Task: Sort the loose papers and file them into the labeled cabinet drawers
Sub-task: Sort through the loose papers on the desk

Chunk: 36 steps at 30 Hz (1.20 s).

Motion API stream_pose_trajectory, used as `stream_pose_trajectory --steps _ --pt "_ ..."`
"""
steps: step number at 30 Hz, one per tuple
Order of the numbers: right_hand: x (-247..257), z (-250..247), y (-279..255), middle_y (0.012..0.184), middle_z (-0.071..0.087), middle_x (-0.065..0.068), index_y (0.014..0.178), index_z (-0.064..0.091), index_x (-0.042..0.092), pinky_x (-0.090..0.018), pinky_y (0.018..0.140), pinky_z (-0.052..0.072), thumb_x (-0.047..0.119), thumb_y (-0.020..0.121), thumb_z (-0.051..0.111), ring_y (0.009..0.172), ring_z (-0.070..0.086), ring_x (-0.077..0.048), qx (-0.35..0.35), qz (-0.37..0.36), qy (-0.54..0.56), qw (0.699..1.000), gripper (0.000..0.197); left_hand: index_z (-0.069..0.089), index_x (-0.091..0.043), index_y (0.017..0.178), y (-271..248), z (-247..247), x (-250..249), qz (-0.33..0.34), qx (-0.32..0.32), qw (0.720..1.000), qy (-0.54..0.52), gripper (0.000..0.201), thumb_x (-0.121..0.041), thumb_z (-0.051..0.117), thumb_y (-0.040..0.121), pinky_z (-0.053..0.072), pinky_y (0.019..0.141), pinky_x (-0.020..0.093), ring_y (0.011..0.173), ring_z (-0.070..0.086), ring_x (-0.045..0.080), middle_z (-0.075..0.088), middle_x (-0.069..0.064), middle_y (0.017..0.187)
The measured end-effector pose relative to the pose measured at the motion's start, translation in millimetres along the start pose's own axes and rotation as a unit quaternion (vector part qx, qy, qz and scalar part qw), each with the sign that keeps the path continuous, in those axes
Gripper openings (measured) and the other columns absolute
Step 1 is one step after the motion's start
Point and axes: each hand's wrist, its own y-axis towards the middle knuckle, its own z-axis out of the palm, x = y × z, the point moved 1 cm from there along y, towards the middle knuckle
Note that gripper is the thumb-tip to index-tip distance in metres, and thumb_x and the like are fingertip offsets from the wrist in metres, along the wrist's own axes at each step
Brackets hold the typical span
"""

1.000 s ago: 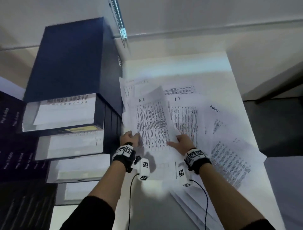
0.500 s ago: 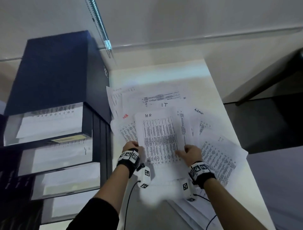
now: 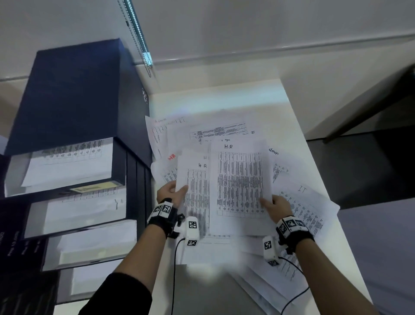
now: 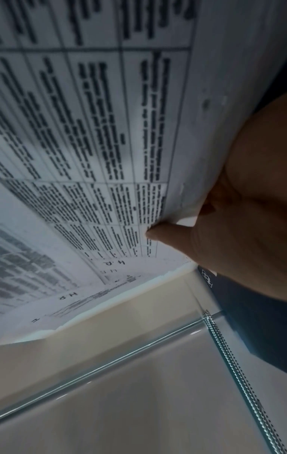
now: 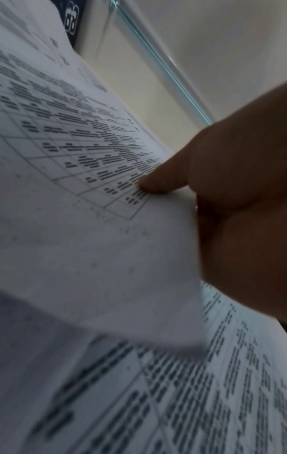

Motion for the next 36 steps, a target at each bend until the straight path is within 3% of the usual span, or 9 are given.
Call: stream_pose_trajectory --steps 5,8,11,15,18,22,25,30,36 --pt "-14.3 -18.8 4.5 0.053 0.058 -0.008 0.059 0.062 0.008 -0.027 0.05 0.044 0.035 0.07 0.086 0.05 0.051 -0.017 -0.079 -0.002 0.073 0.994 0.038 0.057 -0.017 0.123 -3.1 -6.4 -3.9 0.023 -0.09 0.995 -0.035 0.048 -0.017 0.078 0.081 0.053 0.081 0.028 0.081 0.063 0.016 0.064 0.007 0.096" --pt "-10.9 -19.8 2.9 0.063 0.068 -0.016 0.067 0.07 0.002 -0.041 0.054 0.056 0.039 0.073 0.083 0.055 0.063 -0.028 -0.052 -0.003 0.089 0.995 0.04 0.05 -0.011 0.135 0.3 -4.7 -4.2 0.019 -0.104 0.994 -0.015 0.044 -0.011 0.062 0.092 0.046 0.086 0.026 0.1 0.063 0.028 0.065 0.015 0.113" --pt "-8.6 -16.7 4.1 0.071 0.073 -0.014 0.074 0.074 0.003 -0.037 0.059 0.059 0.044 0.078 0.078 0.067 0.071 -0.03 0.002 0.004 0.077 0.997 0.042 0.043 -0.011 0.142 2.0 -0.4 -0.8 0.019 -0.107 0.994 0.017 0.05 -0.004 0.053 0.094 0.043 0.092 0.027 0.108 0.061 0.03 0.062 0.013 0.117" --pt "-4.1 2.5 7.1 0.062 0.059 -0.011 0.067 0.059 0.005 -0.029 0.055 0.048 0.061 0.082 0.063 0.054 0.056 -0.019 0.123 0.007 -0.038 0.992 0.057 0.059 -0.017 0.124 1.5 13.2 2.9 0.008 -0.051 0.998 0.033 0.035 -0.011 0.062 0.09 0.046 0.093 0.028 0.089 0.062 0.019 0.063 0.002 0.079" --pt "5.2 8.9 5.2 0.062 0.052 -0.005 0.068 0.053 0.011 -0.026 0.058 0.042 0.049 0.097 0.049 0.055 0.05 -0.018 0.144 0.019 -0.068 0.987 0.049 0.065 -0.014 0.114 4.7 19.9 9.3 -0.01 -0.019 1.0 0.016 0.027 -0.028 0.067 0.09 0.05 0.093 0.032 0.092 0.062 0.023 0.064 0.002 0.087" --pt "-6.5 -4.6 16.4 0.071 0.059 -0.013 0.076 0.063 0.004 -0.033 0.065 0.045 0.042 0.1 0.048 0.065 0.058 -0.026 0.072 0.068 0.021 0.995 0.047 0.054 -0.024 0.063 4.2 20.9 12.2 -0.009 -0.018 1.0 0.006 0.03 -0.026 0.067 0.09 0.046 0.078 0.027 0.072 0.051 0.019 0.05 -0.007 0.066" --pt "-14.7 -28.3 20.2 0.065 0.047 -0.007 0.063 0.044 0.008 -0.033 0.066 0.035 0.035 0.1 0.051 0.071 0.049 -0.023 -0.026 0.074 -0.013 0.997 0.046 0.063 -0.025 0.074 -0.2 10.2 4.1 -0.02 -0.041 0.999 -0.02 0.019 -0.013 0.074 0.085 0.048 0.071 0.016 0.061 0.058 0.007 0.061 -0.015 0.056" --pt "-9.1 -31.1 12.1 0.079 0.069 -0.016 0.081 0.065 -0.001 -0.042 0.067 0.054 0.025 0.092 0.064 0.072 0.065 -0.028 0.033 0.053 -0.035 0.997 0.028 0.07 -0.017 0.088 -2.6 11.4 -1.9 -0.016 -0.008 1.0 0.004 0.036 -0.026 0.093 0.061 0.051 0.059 0.018 0.075 0.07 0.015 0.073 -0.002 0.079" --pt "15.6 9.8 -6.3 0.092 0.069 -0.009 0.096 0.063 0.006 -0.026 0.065 0.053 0.014 0.084 0.064 0.078 0.063 -0.022 0.053 -0.001 -0.103 0.993 0.014 0.046 -0.002 0.14 -23.0 43.7 -15.6 -0.056 0.08 0.991 0.091 0.101 -0.062 0.078 0.066 0.046 0.103 0.04 0.126 0.053 0.034 0.052 0.017 0.141"
